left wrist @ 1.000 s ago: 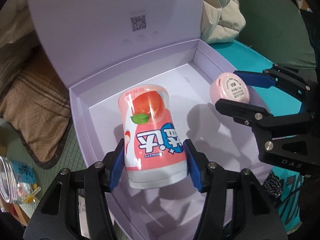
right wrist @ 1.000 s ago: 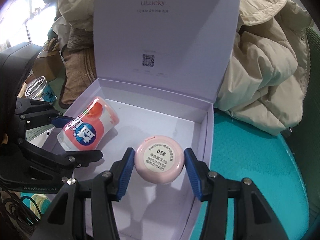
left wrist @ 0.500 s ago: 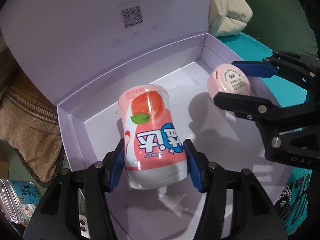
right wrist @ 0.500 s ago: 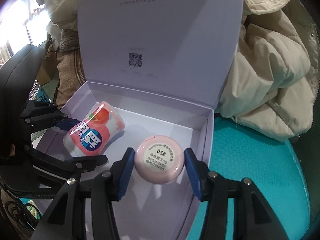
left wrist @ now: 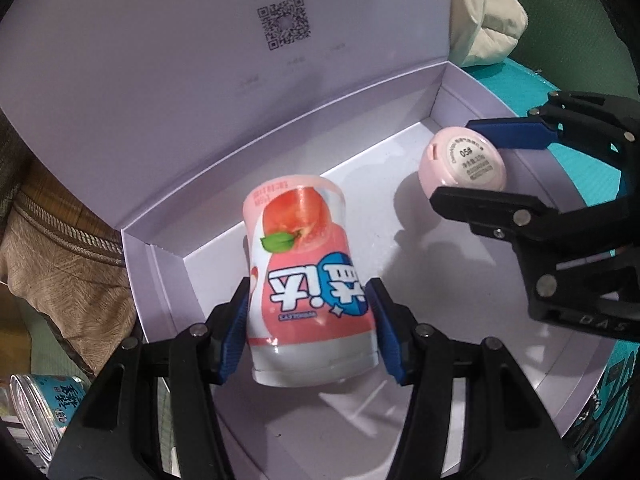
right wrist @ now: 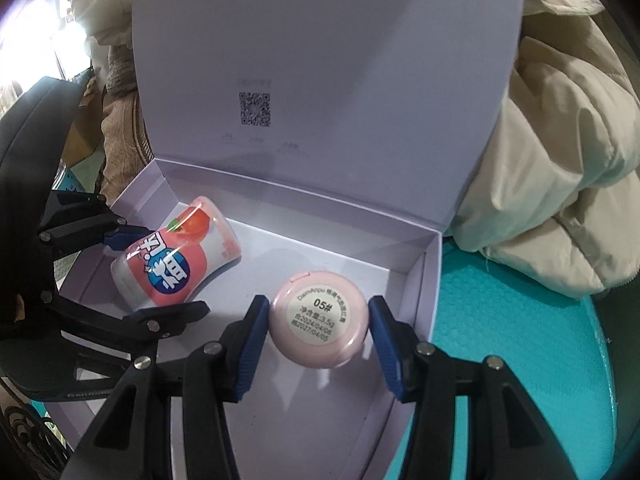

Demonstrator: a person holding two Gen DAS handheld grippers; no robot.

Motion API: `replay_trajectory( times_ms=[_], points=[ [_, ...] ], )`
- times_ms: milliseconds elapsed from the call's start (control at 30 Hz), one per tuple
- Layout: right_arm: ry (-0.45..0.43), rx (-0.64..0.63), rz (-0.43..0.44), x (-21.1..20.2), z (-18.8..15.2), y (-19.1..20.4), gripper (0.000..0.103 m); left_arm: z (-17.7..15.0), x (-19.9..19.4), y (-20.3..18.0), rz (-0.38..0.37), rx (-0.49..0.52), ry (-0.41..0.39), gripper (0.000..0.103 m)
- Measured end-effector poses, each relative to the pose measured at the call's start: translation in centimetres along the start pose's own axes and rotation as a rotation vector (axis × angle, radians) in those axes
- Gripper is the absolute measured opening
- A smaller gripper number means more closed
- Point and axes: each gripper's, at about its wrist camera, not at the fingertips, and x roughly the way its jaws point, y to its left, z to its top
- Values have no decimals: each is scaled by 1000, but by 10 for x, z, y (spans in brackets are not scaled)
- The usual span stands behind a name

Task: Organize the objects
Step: 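Lower the bottle and jar into the box and open both tools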

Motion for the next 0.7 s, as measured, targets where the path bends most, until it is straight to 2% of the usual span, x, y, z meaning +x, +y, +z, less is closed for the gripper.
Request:
replay_trajectory(
  times_ms=[533, 700],
  points=[
    [39, -6, -27, 2, 2, 12, 52, -2, -1, -3, 6, -4, 7, 57],
    [33, 7, -39, -2, 1, 15, 55, -6, -4, -6, 14, 0, 6, 59]
  ],
)
